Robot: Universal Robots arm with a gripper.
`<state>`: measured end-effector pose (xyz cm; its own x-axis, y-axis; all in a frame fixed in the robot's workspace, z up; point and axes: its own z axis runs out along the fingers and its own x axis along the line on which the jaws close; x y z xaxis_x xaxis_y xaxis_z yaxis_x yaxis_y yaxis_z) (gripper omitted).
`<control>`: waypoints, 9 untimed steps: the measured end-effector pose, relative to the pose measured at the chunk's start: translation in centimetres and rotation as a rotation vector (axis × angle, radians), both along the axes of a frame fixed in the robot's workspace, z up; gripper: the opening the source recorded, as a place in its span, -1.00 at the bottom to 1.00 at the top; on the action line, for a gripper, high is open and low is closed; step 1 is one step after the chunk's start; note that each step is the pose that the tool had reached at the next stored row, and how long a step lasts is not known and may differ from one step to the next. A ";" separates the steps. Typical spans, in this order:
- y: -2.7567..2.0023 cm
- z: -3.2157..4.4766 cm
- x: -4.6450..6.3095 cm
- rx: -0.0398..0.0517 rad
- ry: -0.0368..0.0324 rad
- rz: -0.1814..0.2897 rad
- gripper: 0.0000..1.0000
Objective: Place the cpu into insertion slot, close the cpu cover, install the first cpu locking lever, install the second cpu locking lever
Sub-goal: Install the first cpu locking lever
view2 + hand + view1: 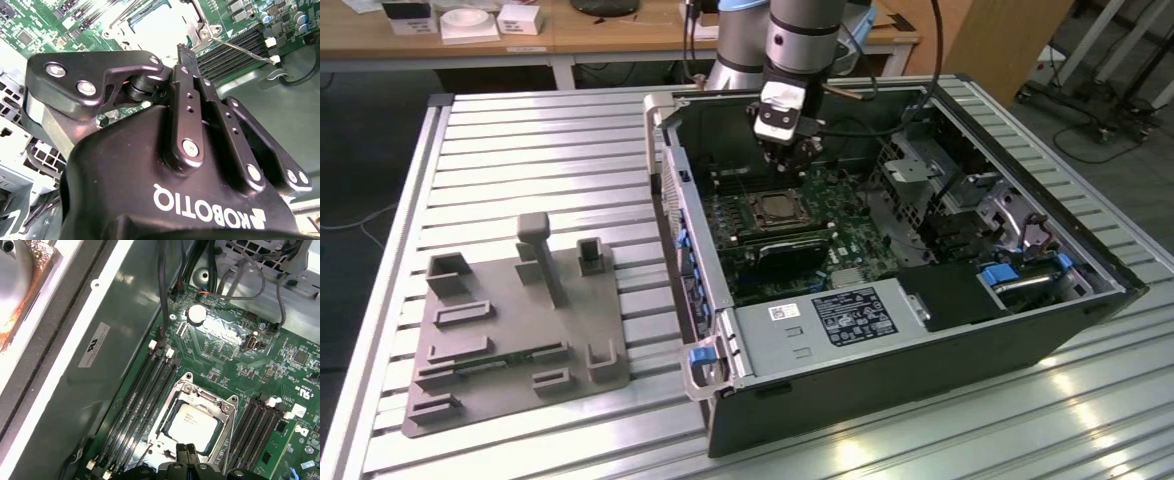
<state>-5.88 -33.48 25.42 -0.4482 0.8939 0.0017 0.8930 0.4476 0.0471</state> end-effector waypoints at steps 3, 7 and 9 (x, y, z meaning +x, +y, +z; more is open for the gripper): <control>0.00 0.01 0.0 -0.0002 0.0001 0.023 -0.80; 0.00 0.01 -0.1 -0.0002 0.0001 0.077 -0.80; 0.00 0.01 -0.1 -0.0002 0.0002 0.105 -0.80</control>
<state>-5.99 -33.48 25.43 -0.5394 0.8420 0.0015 0.8412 0.5387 0.0468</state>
